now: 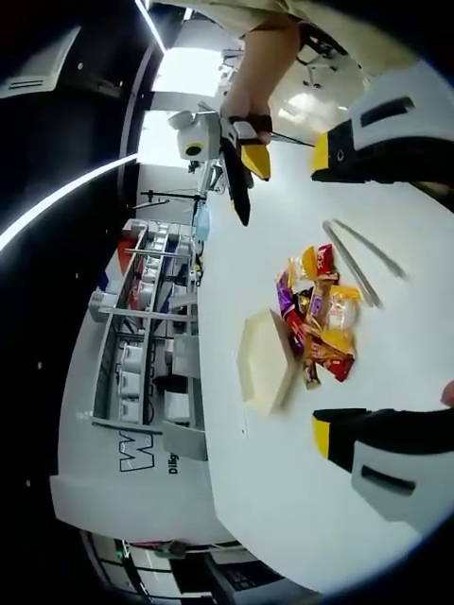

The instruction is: Place the target food into the container with the food tongs after gripping and lifting it, then release it inside without dropping or visibly crushing the food.

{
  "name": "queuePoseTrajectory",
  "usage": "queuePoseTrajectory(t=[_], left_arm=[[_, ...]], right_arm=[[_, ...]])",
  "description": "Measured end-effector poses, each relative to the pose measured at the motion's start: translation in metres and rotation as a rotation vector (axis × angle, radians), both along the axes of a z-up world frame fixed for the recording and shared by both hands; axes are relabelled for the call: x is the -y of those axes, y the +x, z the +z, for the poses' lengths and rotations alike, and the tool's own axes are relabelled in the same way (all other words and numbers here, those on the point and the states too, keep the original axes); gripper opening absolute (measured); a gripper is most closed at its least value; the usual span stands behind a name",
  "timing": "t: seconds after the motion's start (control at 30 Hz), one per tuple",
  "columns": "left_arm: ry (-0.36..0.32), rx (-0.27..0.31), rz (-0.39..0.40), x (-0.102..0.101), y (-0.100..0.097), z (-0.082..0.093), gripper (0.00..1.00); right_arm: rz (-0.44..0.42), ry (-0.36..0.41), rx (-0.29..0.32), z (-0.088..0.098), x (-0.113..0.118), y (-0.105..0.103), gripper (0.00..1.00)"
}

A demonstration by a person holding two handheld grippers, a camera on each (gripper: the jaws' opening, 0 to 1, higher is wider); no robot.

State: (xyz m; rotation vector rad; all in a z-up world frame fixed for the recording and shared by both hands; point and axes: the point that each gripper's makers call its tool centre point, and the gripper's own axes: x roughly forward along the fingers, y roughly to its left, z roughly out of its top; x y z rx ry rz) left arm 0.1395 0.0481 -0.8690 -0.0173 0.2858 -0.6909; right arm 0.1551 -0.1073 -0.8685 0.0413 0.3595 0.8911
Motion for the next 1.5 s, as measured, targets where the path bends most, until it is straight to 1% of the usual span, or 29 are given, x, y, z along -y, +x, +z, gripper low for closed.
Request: queuePoseTrajectory(t=[0.53, 1.1, 1.43, 1.5], left_arm=[[0.005, 0.005, -0.007, 0.002, -0.001, 0.000, 0.98], [0.015, 0.030, -0.015, 0.004, -0.001, 0.002, 0.97], [0.036, 0.044, -0.029, 0.007, -0.001, -0.005, 0.96], [0.047, 0.042, -0.038, 0.009, -0.002, -0.009, 0.94]], right_arm=[[0.002, 0.004, 0.002, 0.002, 0.000, 0.000, 0.83], [0.010, 0.009, 0.006, 0.002, -0.001, -0.001, 0.82], [0.020, 0.005, 0.004, -0.003, -0.001, 0.000, 0.81], [0.028, 0.007, 0.002, -0.006, -0.002, 0.000, 0.81]])
